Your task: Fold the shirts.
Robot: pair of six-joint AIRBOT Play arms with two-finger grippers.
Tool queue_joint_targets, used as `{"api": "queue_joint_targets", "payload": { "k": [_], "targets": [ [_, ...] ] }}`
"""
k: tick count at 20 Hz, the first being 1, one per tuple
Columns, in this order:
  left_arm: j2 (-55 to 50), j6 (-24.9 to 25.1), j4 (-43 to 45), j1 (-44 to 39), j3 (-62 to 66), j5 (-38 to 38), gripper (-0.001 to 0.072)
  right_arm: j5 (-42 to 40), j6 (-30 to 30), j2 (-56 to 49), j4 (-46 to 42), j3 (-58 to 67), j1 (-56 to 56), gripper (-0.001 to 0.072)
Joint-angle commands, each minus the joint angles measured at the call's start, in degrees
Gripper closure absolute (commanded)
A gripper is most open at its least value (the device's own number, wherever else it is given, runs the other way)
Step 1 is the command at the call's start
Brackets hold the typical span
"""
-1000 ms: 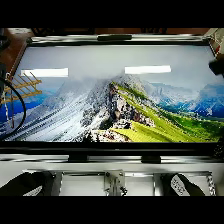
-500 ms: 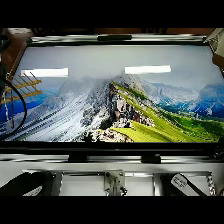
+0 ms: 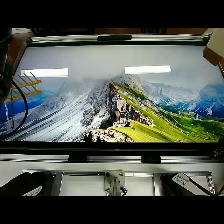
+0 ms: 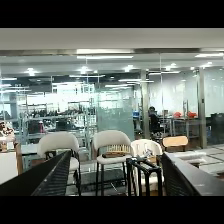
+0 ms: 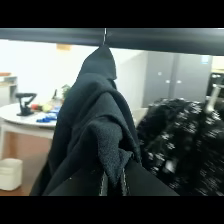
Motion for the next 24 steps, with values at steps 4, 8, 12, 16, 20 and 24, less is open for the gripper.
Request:
{"api": "queue_joint_targets", "payload": {
  "k": [4, 8, 12, 16, 20, 24],
  "targets": [
    [-1.05, 0.00, -0.83, -0.02, 0.00, 0.00, 0.0047, 13.18, -0.17, 1.44, -1.55, 0.00, -4.57, 0.0644],
    [-1.05, 0.02, -0.83, -0.02, 0.00, 0.00, 0.0047, 19.54, -0.20, 4.76, -2.29, 0.00, -4.57, 0.0643],
    [-1.14, 0.02, -0.83, -0.02, 0.00, 0.00, 0.0047, 26.97, -0.28, 7.17, -0.31, 0.00, -4.57, 0.0624],
    [-2.05, 0.02, -0.83, -0.02, 0.00, 0.00, 0.0047, 31.71, -9.11, 8.57, 11.04, 0.00, -3.87, 0.0179],
    [-3.34, 0.00, -0.87, -0.02, 0.00, -1.09, 0.0047, 35.63, -14.95, 12.33, 14.34, 0.00, -0.57, 0.0181],
    [-6.03, -0.02, -0.87, -0.02, -0.02, -5.53, 0.0047, 49.37, -15.52, 15.82, 16.17, 0.00, 2.78, 0.0181]
  ]
}}
